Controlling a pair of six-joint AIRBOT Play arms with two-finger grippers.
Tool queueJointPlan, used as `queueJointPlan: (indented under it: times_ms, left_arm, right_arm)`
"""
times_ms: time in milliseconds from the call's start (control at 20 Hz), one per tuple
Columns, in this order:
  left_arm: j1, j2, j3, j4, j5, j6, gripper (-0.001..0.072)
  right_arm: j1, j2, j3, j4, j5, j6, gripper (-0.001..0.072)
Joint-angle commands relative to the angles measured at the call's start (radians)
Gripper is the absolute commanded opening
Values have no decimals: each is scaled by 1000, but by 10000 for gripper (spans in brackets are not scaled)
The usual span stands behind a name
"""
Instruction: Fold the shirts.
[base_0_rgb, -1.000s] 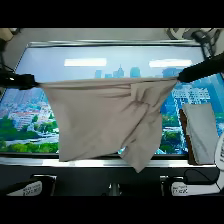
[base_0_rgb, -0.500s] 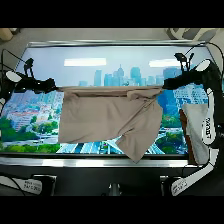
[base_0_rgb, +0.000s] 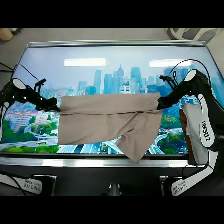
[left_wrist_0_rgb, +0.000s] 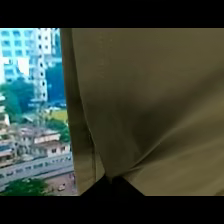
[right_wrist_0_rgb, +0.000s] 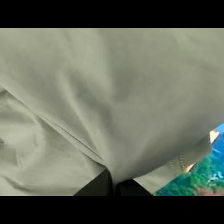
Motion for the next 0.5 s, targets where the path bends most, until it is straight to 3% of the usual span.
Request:
queueJointPlan:
  times_ms: [0, 100, 150, 350, 400, 450]
  left_arm:
    - [1, 3, -22, 6, -53, -26, 92]
    - [17, 14, 31, -24, -101, -26, 402]
    - [30, 24, 63, -23, -132, -26, 412]
    - [105, 147, 12, 1, -192, -49, 416]
    - [113, 195, -77, 19, -184, -49, 460]
    - [118, 242, -188, 34, -160, -49, 561]
  right_arm:
    - [9, 18, -34, -12, -54, 43, 52]
    - [2, 57, -19, -12, -53, 40, 441]
    - [-10, 82, -5, -19, -18, 16, 520]
    - [-105, 219, -106, -111, 149, -1, 521]
    - [-116, 272, -196, -124, 122, -2, 519]
    - [-122, 331, -301, -122, 72, -2, 518]
